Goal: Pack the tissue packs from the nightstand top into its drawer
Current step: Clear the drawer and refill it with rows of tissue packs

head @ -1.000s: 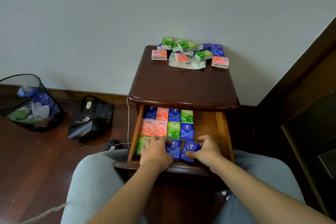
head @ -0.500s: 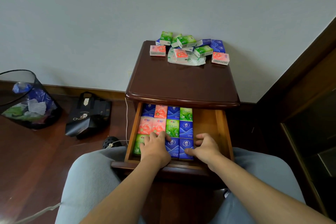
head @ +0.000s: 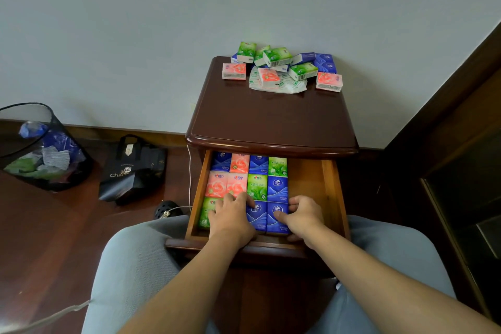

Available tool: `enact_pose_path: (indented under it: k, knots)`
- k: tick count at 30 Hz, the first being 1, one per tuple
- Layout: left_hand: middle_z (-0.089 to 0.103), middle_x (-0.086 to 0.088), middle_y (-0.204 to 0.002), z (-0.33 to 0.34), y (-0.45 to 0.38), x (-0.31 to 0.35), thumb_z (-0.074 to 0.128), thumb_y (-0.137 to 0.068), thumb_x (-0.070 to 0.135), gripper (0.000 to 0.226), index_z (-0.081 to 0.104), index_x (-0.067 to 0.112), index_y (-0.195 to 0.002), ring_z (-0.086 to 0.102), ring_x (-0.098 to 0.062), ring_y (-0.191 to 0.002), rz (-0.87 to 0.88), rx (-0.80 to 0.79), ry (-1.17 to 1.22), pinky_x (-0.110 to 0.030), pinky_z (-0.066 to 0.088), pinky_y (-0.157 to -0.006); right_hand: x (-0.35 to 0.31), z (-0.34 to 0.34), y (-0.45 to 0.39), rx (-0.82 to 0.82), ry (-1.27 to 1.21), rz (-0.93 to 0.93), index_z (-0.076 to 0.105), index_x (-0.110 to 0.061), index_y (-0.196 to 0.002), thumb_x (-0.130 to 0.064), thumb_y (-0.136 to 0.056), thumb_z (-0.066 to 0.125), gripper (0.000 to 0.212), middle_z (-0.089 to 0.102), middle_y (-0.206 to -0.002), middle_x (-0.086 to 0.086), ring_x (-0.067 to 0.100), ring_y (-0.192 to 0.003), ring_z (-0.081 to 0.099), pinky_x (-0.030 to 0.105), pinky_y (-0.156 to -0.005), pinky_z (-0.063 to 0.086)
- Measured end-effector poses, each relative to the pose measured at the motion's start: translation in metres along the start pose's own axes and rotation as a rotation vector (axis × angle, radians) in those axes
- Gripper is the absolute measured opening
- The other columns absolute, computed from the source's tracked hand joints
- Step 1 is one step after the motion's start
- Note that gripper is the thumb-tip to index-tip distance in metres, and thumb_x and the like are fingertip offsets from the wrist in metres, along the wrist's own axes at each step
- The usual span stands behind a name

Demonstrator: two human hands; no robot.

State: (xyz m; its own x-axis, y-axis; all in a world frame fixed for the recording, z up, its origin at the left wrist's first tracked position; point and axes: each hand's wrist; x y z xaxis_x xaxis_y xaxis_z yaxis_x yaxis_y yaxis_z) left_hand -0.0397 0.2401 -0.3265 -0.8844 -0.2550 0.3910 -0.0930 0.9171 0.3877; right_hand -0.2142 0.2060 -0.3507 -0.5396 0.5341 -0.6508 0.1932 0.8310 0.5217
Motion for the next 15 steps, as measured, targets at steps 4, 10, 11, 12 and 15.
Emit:
enact_pose_path:
  k: [4,10,11,12,15]
  knots:
    - [0.045,0.002,-0.138,0.000,-0.001,-0.001,0.086,-0.074,0.043,0.064,0.043,0.044,-0.121,0.043,-0.024,-0.131,0.007,-0.001,-0.009,-0.047,0.039,-0.108,-0.004,0.004,0.003,-0.005,-0.061,0.034,0.052,-0.025,-0.102,-0.028,-0.084,0.087,0.038,0.066,-0.104,-0.002,0.020,-0.091,0.072,0.047,-0.068,0.067]
    - [0.044,0.002,-0.139,-0.002,-0.002,0.001,0.088,-0.072,0.046,0.068,0.045,0.043,-0.124,0.043,-0.025,-0.133,-0.005,-0.023,-0.019,-0.049,0.039,-0.109,-0.004,-0.001,0.006,-0.027,-0.149,0.054,0.054,-0.020,-0.109,-0.025,-0.086,0.085,0.040,0.068,-0.112,0.004,0.021,-0.094,0.072,0.048,-0.074,0.066]
    - [0.044,0.003,-0.138,-0.003,-0.002,0.001,0.088,-0.071,0.048,0.068,0.046,0.044,-0.123,0.043,-0.025,-0.133,-0.013,-0.035,-0.008,-0.049,0.038,-0.110,-0.005,-0.004,0.007,-0.037,-0.155,0.065,0.055,-0.019,-0.112,-0.027,-0.087,0.085,0.040,0.068,-0.112,0.004,0.021,-0.090,0.071,0.048,-0.069,0.067]
    - [0.044,0.004,-0.137,-0.005,-0.002,0.001,0.088,-0.071,0.051,0.066,0.048,0.044,-0.122,0.043,-0.025,-0.132,-0.021,-0.041,0.014,-0.048,0.037,-0.110,-0.007,-0.008,0.008,-0.046,-0.137,0.071,0.056,-0.018,-0.115,-0.030,-0.088,0.083,0.040,0.068,-0.110,0.003,0.020,-0.088,0.071,0.046,-0.065,0.067]
    - [0.051,0.008,-0.127,-0.013,-0.005,0.006,0.081,-0.080,0.052,0.040,0.057,0.042,-0.110,0.051,-0.020,-0.124,0.017,0.044,0.158,-0.046,0.042,-0.110,-0.023,-0.025,0.007,0.029,0.106,-0.014,0.059,-0.023,-0.113,-0.046,-0.092,0.075,0.035,0.064,-0.105,-0.003,0.017,-0.089,0.067,0.042,-0.070,0.066]
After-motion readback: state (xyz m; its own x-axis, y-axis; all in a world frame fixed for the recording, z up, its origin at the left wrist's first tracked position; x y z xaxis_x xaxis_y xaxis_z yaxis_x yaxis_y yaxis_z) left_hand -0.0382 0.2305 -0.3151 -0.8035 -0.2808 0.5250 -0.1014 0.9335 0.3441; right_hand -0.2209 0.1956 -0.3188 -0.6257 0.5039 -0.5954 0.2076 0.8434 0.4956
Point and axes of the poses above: each hand's wrist, its own y-axis away from the middle knuckle, its own z-axis out of the palm, x = y × z
